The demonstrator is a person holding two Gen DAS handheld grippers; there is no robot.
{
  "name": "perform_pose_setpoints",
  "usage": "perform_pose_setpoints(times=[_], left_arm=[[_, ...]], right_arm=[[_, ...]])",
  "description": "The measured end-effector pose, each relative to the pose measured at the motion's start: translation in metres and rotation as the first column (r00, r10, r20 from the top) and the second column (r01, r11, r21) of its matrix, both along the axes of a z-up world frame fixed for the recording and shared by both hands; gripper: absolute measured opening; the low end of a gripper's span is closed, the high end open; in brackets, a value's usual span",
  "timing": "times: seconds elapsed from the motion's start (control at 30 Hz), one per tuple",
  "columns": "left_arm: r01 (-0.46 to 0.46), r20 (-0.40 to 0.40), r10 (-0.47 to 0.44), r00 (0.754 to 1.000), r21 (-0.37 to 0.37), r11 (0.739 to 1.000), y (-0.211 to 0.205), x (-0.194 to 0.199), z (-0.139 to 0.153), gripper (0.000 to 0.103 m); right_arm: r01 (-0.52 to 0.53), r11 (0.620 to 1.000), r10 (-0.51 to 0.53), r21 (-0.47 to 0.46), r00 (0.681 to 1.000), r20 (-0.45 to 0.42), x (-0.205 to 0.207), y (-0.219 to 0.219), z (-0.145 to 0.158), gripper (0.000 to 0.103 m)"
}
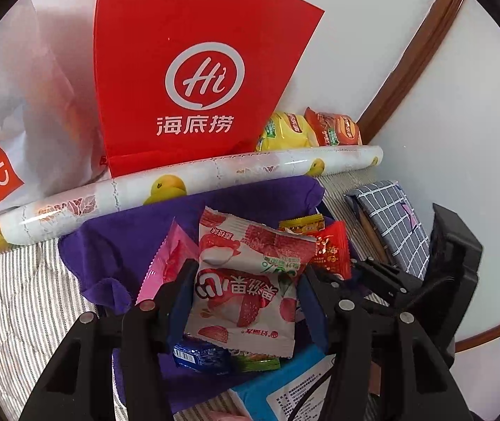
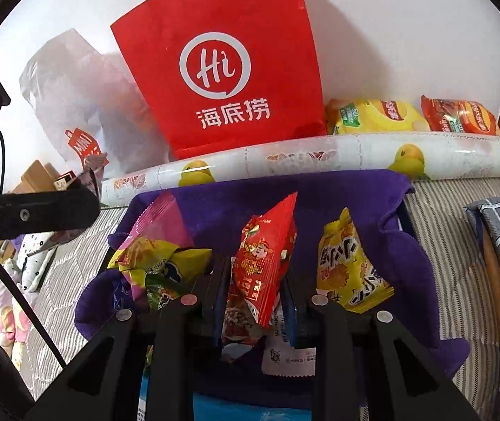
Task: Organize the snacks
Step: 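Open the right tool to drop the red packet onto the towel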
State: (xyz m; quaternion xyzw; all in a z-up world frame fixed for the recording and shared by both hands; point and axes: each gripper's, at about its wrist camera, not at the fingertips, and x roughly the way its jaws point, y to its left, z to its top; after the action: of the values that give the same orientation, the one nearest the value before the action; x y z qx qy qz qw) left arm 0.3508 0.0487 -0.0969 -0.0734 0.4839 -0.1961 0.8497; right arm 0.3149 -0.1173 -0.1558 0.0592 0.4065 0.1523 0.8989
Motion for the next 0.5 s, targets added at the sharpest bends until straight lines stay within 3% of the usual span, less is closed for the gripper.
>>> perform_pose_setpoints(times=[0.17,0.3,0.37,0.5], left_arm=[[-0.001,-0.025,0.001,1.0,0.005,1.0,-0.005,0.004,-0.008,0.053],[0.002,-0.05,-0.003,0.999,-0.002,1.0,-0.01,0.007,-0.016,0.053],[0.005,-0.055,-0.005,0.998,0.0,1.0,-0.012,0.008,-0.018,0.053],[0.005,-0.066,-0.005,0.998,0.0,1.0,-0.016,0.01,-0.023,0.053]], right_arm=[[0.013,1.0,-0.012,-0.008,1.0,0.023,-0.003,-0.002,0.006,0.042],[0.027,1.0,-0.026,-0.015,0.998,0.052,-0.006,-0.005,0.012,0.046],[0.035,0.999,-0.033,-0.017,0.997,0.07,-0.008,-0.006,0.016,0.054],[0.055,0.998,-0.052,-0.028,0.994,0.099,-0.01,-0.009,0.021,0.057]])
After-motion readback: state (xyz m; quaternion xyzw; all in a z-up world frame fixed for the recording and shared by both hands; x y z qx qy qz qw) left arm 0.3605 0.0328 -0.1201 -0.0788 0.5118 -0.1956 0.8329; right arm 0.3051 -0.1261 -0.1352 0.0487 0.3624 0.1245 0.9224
